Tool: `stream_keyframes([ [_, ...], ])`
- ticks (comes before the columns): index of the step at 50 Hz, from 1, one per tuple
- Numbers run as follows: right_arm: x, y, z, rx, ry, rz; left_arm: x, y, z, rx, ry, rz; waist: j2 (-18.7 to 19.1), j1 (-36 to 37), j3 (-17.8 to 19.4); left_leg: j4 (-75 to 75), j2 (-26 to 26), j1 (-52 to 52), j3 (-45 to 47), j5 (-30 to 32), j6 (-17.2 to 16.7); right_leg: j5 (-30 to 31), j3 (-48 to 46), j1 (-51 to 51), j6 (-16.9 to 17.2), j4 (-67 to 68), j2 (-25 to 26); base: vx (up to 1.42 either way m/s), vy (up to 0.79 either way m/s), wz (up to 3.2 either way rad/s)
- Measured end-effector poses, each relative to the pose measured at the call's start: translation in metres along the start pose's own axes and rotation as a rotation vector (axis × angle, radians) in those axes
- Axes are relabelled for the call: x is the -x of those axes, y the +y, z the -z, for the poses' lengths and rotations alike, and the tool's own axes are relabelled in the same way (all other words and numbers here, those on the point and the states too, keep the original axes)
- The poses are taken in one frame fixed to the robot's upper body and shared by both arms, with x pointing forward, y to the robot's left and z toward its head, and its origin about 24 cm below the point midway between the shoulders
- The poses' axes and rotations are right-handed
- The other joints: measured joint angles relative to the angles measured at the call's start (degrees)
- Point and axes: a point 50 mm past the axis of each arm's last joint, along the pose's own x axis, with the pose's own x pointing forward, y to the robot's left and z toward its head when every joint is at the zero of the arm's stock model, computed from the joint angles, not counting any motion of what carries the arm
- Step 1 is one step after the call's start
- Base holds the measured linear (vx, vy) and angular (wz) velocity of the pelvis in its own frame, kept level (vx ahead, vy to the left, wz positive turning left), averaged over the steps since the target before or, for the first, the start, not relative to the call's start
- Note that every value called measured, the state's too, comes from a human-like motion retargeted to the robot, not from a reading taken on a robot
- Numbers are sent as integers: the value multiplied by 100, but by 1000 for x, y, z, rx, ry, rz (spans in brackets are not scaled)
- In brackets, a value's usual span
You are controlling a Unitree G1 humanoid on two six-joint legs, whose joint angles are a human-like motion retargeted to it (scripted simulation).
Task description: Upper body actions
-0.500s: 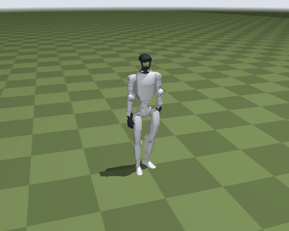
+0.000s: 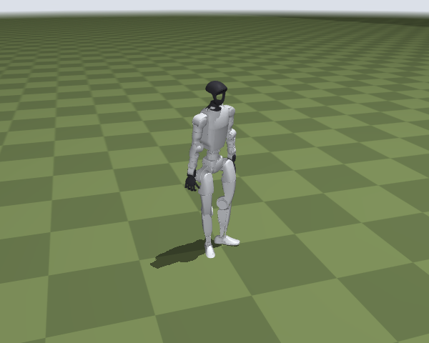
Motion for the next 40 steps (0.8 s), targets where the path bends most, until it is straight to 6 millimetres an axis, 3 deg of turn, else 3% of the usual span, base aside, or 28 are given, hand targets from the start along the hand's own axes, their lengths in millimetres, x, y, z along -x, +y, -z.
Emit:
stream_keyframes([
  [3, 0, 1, 9, 32, 44, 8, 0, 1, -3, 17, -46, -43, -41, -112, -139, -90, 340, 273, 1882, -185, -206, -159, -775, 56, 115, -12, -127, -2, 6, 290],
  [8, 0, 4, 7, 67, 32, -2, 0, 7, 0, 76, -51, -102, -191, -322, -247, 144, 638, 459, 2804, -22, -58, -368, -1698, 243, 311, -38, -271, 7, 11, 262],
  [13, 0, 2, 3, 69, 8, -1, 0, 5, 18, 185, -2, -114, -237, -86, -335, 210, 580, 448, 2554, 470, -287, -467, -2319, 468, 531, -28, -239, 16, 18, 175],
  [15, 0, -3, 2, 62, -4, 11, -1, 2, 27, 227, 32, -100, -148, 23, -358, 20, 435, 457, 2252, 363, -407, -493, -2591, 588, 638, 0, -154, 24, 36, 144],
  [17, 0, -9, 3, 61, -9, 22, -1, -4, 40, 269, 79, -84, -101, 158, -393, -285, 193, 442, 2057, 411, -118, -477, -2749, 732, 757, 65, -170, 29, 34, 105],
  [20, 1, -17, 3, 52, -11, 40, 1, -12, 59, 321, 154, -54, 1, 218, -460, -469, 50, 440, 1610, 421, -98, -407, -2882, 903, 828, 247, -213, 27, 33, 94],
  [23, 1, -18, -4, -17, -50, 58, 2, -11, 70, 322, 195, -37, 88, 65, -424, -326, 2, 335, 1031, 297, 59, -44, -3055, 1135, 766, 539, -323, 24, 38, 143],
  [25, 1, -18, -5, -49, -70, 50, 3, -9, 71, 291, 217, -22, 247, 56, -388, -259, 95, 342, 783, 241, 113, 370, -3114, 1283, 549, 871, -387, 27, 33, 147],
  [28, 1, -19, -1, -53, -58, 49, 4, -8, 71, 244, 238, 4, 568, 77, -281, -236, 291, 450, 235, 213, 201, 787, -2438, 1263, -145, 1776, -549, 28, 25, 140],
  [29, 1, -19, -2, -43, -57, 54, 4, -7, 69, 238, 231, 15, 616, 58, -236, -233, 313, 485, 76, 214, 223, 805, -2083, 1172, -196, 2165, -661, 26, 22, 133],
  [32, 1, -18, -9, 10, -64, 54, 3, -2, 62, 235, 201, 44, 552, -22, -162, -255, 184, 511, -298, 250, 313, 572, -320, 441, 126, 3311, -885, 22, 18, 121],
  [34, 0, -14, -15, 49, -82, 47, 3, 1, 57, 237, 186, 43, 532, -206, -148, -262, 103, 470, -707, 301, 387, 321, 757, 1, 345, 3619, -596, 15, 1, 169],
  [40, 0, -6, -30, 137, -145, 33, 3, 8, 44, 234, 143, 21, 411, -451, -102, -222, -97, 437, -1552, 413, 476, -490, 1236, -170, 209, 2748, -81, 16, -1, 128],
])
